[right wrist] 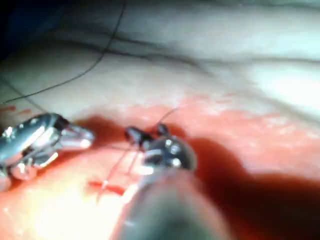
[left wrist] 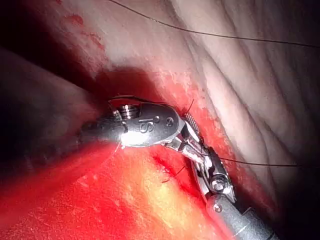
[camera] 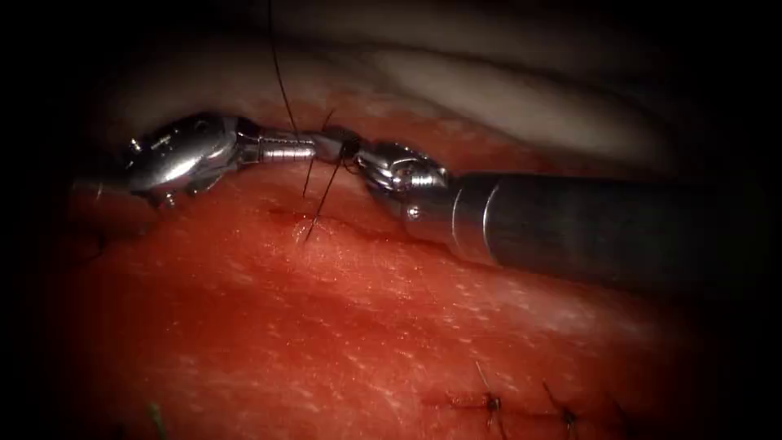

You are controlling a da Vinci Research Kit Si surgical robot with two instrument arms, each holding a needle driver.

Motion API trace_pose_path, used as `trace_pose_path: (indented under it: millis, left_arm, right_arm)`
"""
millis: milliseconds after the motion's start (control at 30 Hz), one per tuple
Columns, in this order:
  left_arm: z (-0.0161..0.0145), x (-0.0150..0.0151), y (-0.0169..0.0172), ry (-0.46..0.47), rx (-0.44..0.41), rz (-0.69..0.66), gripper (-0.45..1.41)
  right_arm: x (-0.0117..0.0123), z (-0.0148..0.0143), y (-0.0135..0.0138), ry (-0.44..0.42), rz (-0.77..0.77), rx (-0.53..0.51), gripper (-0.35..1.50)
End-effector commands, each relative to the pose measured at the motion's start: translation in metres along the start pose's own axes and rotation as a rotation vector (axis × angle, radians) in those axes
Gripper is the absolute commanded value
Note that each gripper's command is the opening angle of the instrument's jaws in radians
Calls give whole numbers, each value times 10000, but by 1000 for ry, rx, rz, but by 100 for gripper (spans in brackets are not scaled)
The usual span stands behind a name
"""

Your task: Wound Closure

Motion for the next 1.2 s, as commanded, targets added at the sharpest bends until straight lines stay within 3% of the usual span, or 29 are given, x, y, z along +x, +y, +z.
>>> trace_pose_path:
  millis: [33,200,633,667,700,733,767,867,967,1200]
  left_arm:
    - [4,-8,0,0,-1,-2,-35]
    - [1,-13,-5,-2,-1,-9,-35]
    - [-4,-18,-6,-4,-4,-11,-35]
    - [-4,-18,-5,-4,-2,-11,-35]
    - [-6,-18,-4,-4,-1,-11,-35]
    - [-7,-18,-4,-4,-2,-11,-35]
    - [-8,-18,-3,-4,0,-11,-35]
    - [-12,-17,-2,-4,7,-12,-35]
    - [-15,-15,-3,-3,17,-14,-35]
    - [-36,1,-37,-100,131,-24,-35]
  right_arm:
    - [0,12,0,0,3,-1,64]
    - [-2,16,9,-5,6,-11,66]
    - [-2,33,-4,28,19,-11,61]
    - [-3,33,-5,28,19,-11,57]
    - [-4,33,-5,30,54,-8,42]
    - [-5,32,-5,29,89,-9,12]
    - [-5,30,-5,24,112,-16,-35]
    - [-7,21,-7,2,134,-54,-35]
    - [-6,13,-20,12,52,-65,-35]
    - [-20,-22,-75,44,-67,-45,-35]
